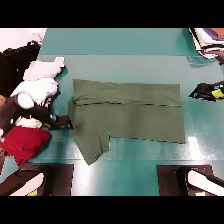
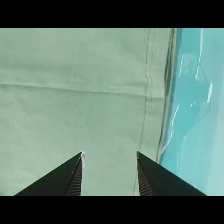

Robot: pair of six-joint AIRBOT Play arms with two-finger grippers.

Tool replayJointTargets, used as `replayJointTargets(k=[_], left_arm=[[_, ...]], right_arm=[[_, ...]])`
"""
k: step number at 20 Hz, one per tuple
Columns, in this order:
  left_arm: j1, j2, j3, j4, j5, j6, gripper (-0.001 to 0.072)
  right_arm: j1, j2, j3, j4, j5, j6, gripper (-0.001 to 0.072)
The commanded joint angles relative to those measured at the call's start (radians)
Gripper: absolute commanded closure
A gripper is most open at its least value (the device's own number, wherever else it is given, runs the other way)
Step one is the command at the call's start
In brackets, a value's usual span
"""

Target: Fold the shirts.

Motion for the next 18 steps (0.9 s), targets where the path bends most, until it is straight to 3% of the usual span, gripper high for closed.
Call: replayJointTargets(k=[1, 12, 14, 15, 16, 18], left_arm=[[0.000, 0.132, -0.212, -0.144, 0.027, -0.016, 0.0213], [-0.001, 0.142, -0.349, -0.294, 0.232, 0.018, 0.0224], [0.000, 0.142, -0.349, -0.311, 0.254, 0.019, 0.0533], [0.000, 0.142, -0.348, -0.313, 0.265, 0.019, 0.0636], [0.000, 0.142, -0.340, -0.314, 0.266, 0.024, 0.0685], [0.000, 0.147, -0.300, -0.312, 0.234, 0.045, 0.0686]], right_arm=[[-0.015, 0.043, 0.000, 0.006, 0.018, -0.003, 0.0324], [-0.010, 0.042, 0.000, 0.032, 0.021, -0.002, 0.0325], [-0.011, 0.042, 0.000, 0.063, 0.024, -0.002, 0.0325], [-0.011, 0.042, -0.001, 0.059, 0.035, -0.002, 0.0325], [-0.012, 0.042, -0.002, 0.047, 0.053, -0.002, 0.0325], [-0.044, 0.066, -0.055, 0.037, 0.071, -0.002, 0.0325]])
